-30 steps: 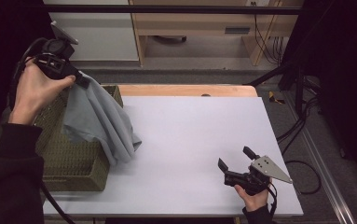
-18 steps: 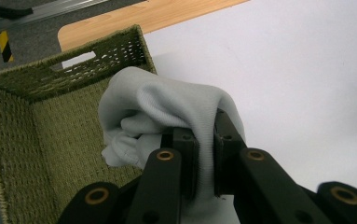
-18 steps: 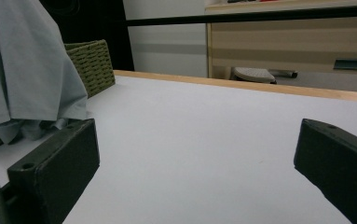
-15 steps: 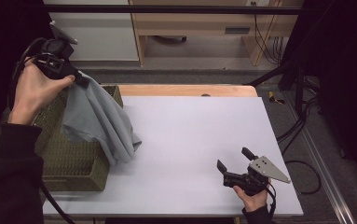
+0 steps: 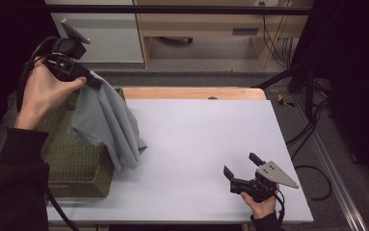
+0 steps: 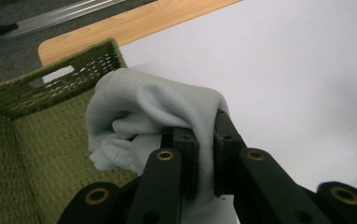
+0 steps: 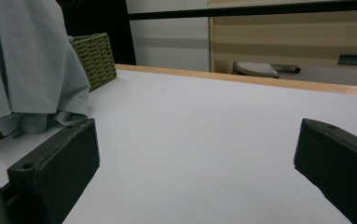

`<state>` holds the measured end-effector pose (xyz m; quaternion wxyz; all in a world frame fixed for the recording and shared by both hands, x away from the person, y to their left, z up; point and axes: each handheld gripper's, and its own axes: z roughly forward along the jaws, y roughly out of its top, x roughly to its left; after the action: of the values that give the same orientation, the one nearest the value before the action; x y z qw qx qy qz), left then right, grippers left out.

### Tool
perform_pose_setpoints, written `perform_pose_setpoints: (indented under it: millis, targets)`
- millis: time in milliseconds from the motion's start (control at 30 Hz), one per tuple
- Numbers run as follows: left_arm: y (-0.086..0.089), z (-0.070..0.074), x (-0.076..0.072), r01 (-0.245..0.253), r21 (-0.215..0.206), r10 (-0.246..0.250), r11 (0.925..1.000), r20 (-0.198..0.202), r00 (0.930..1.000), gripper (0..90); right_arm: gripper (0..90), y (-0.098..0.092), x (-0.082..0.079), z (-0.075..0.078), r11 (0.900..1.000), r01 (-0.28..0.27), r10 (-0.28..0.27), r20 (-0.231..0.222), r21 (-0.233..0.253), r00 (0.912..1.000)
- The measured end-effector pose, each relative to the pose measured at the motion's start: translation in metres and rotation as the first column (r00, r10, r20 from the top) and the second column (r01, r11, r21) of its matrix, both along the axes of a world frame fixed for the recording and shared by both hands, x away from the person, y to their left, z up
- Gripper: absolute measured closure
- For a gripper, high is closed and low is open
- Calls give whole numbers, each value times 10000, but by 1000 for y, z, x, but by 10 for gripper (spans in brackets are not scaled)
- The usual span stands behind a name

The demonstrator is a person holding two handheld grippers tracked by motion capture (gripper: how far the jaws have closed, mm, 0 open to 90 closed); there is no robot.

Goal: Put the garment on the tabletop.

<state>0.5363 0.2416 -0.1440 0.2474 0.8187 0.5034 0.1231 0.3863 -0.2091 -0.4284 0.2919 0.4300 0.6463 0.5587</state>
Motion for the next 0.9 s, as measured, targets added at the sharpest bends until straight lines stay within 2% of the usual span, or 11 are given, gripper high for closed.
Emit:
perform_pose_setpoints:
  millis: [100,200,500,667,733,767,833,867,900]
  targets:
    - [-15,6,-4,398,-26,-398,9992,137,9991,823,3,0,0,0,10000,-12,12,8,-38,10000]
    - [-22,10,-5,586,-104,-584,9982,190,9981,823,3,0,0,1,10000,-23,23,-3,45,10000]
    - [-68,16,-13,1631,-93,-1625,9866,492,9855,823,3,0,-1,1,10000,-64,64,-48,38,10000]
    - [-89,17,-17,2212,-125,-2200,9751,648,9734,823,3,0,-2,2,9997,-127,128,-50,194,9999]
    - [-99,16,-19,2432,-104,-2420,9699,675,9679,823,3,0,-1,2,9999,-88,88,14,83,10000]
    - [-99,16,-19,2432,-104,-2420,9699,675,9679,823,3,0,-1,2,9999,-88,88,14,83,10000]
    - [-113,11,-21,2739,-47,-2730,9617,679,9596,823,3,0,-2,2,9999,-101,101,29,113,9999]
    - [-113,11,-21,2739,-47,-2730,9617,679,9596,823,3,0,-2,2,9999,-101,101,29,113,9999]
    - [-121,7,-21,2933,-59,-2923,9560,639,9542,823,3,-1,-2,2,9999,-108,107,46,105,9999]
